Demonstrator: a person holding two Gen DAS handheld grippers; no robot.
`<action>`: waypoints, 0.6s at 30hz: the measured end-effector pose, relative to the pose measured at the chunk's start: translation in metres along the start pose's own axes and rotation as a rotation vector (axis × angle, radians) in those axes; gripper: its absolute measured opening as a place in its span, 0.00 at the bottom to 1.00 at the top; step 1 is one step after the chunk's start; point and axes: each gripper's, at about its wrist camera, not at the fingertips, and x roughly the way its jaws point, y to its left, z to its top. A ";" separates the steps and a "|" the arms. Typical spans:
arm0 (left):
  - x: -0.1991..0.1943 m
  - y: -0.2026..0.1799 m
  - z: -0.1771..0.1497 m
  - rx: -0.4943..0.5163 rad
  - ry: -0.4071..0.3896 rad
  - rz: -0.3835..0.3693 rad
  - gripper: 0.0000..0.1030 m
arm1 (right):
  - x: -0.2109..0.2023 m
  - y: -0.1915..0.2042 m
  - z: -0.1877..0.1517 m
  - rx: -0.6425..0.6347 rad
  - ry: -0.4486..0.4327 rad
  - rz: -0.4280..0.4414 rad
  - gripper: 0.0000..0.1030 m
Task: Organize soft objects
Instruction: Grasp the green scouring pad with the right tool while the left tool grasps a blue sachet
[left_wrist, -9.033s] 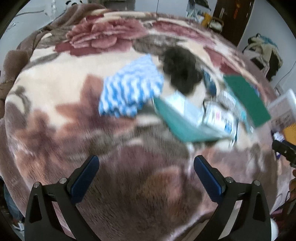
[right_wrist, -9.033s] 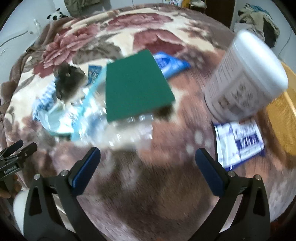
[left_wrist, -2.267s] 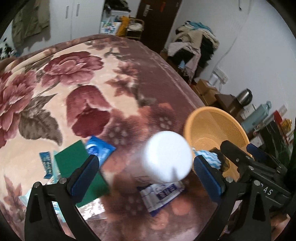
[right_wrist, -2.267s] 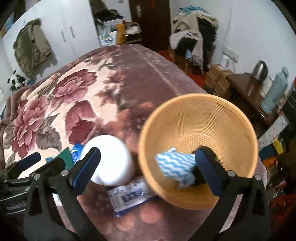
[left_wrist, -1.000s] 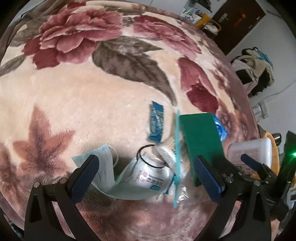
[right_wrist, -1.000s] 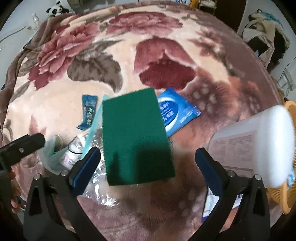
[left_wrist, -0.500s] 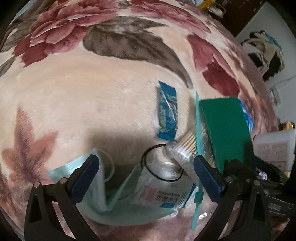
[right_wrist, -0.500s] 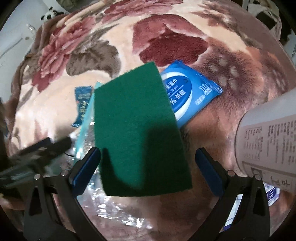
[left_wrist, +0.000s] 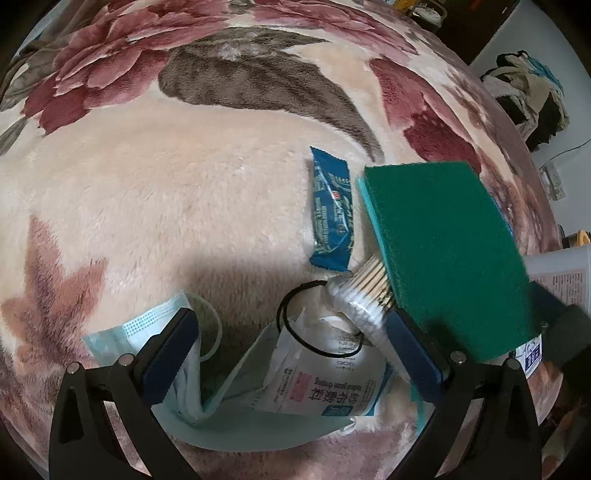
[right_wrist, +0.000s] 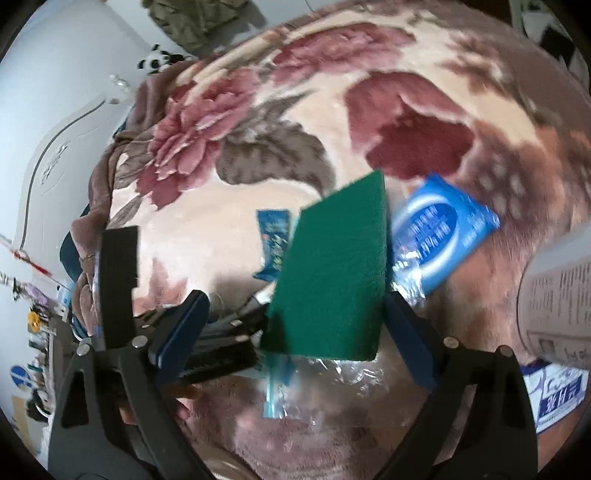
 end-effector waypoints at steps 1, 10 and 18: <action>-0.001 0.002 0.000 -0.001 0.002 -0.001 0.99 | 0.001 0.001 0.002 -0.003 -0.007 0.005 0.92; 0.002 0.013 0.003 -0.010 0.002 0.004 0.99 | 0.002 -0.014 0.016 0.087 -0.046 0.166 0.45; -0.001 0.005 0.005 0.011 -0.009 -0.009 0.99 | 0.038 -0.001 0.016 0.053 0.051 0.073 0.35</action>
